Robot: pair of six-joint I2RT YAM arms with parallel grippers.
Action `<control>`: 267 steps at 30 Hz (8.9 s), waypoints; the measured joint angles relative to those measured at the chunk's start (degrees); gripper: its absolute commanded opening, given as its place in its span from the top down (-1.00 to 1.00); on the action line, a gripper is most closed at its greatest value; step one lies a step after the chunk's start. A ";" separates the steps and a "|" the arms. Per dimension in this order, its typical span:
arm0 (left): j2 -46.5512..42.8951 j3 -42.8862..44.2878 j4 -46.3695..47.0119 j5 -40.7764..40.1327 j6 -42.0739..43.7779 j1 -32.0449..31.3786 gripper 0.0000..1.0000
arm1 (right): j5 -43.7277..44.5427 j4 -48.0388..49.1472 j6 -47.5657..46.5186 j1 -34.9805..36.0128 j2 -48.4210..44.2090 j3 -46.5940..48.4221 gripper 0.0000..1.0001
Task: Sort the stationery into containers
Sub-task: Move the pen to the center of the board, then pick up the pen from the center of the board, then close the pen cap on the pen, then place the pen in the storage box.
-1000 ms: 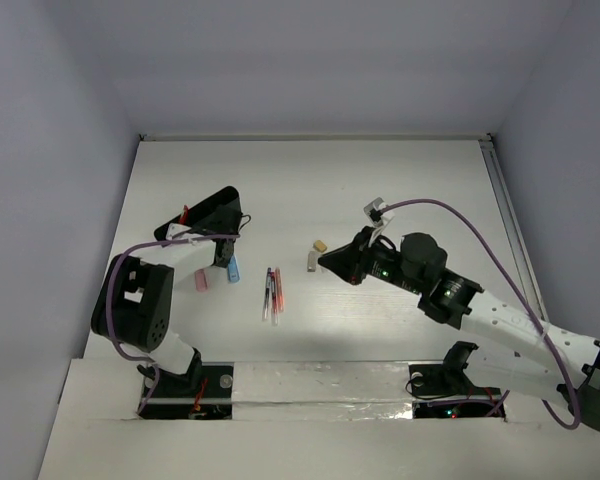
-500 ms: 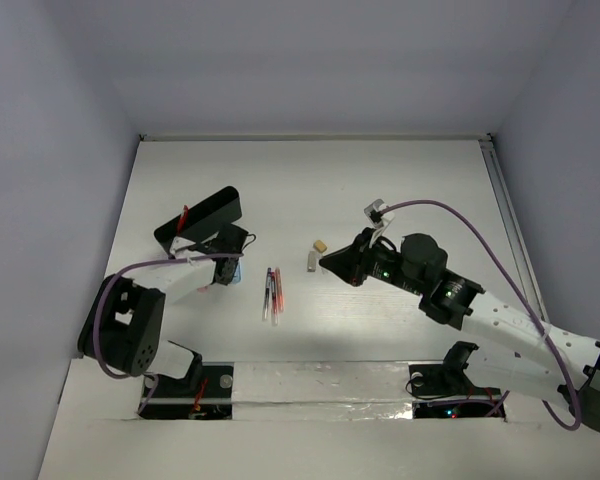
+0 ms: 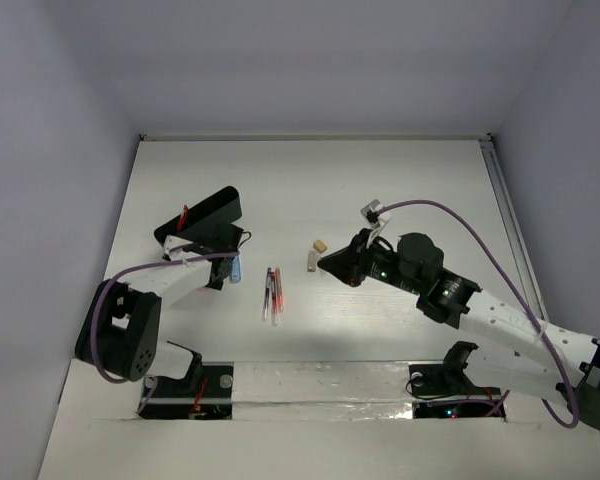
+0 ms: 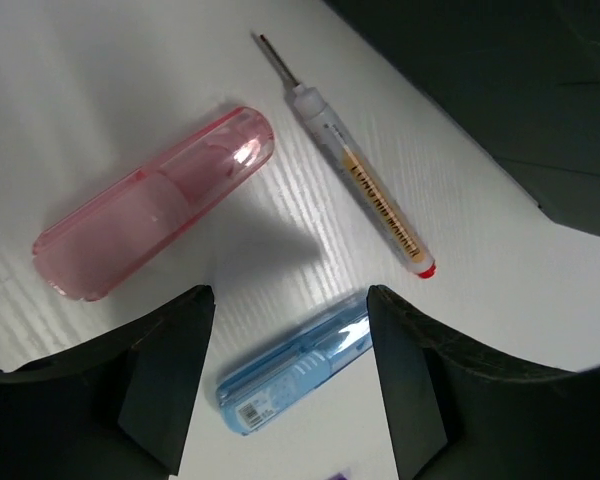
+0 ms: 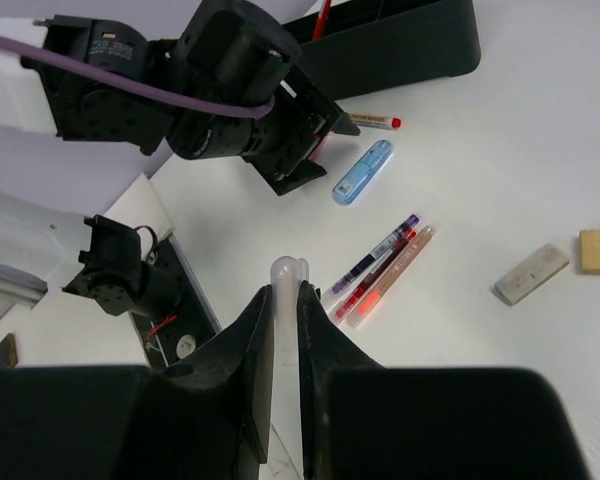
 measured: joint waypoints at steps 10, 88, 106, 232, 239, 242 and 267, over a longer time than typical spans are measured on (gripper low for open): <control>5.84 4.31 1.88 -0.83 -0.70 4.15 -0.23 | -0.42 0.00 0.00 0.00 0.31 0.00 1.00; -39.39 -10.36 33.24 29.00 54.40 -11.30 1.00 | 4.76 6.40 5.92 -5.22 19.23 8.72 1.00; -37.46 -11.96 43.95 57.96 57.99 -11.34 1.00 | 6.45 14.71 8.63 -6.93 22.58 17.40 1.00; -39.69 -9.16 39.91 45.29 61.37 -9.35 1.00 | 6.45 26.23 18.27 -1.81 25.86 14.82 1.00; -40.09 -8.81 37.29 45.05 62.14 -9.42 1.00 | 4.74 23.56 16.87 -1.84 25.86 15.69 0.95; -40.11 -8.81 36.98 45.07 62.25 -9.42 1.00 | 4.57 23.41 16.92 -1.84 25.86 15.69 0.48; -46.21 -8.11 34.10 39.32 62.38 -8.96 1.00 | -2.34 18.43 15.87 0.44 25.70 15.34 -0.32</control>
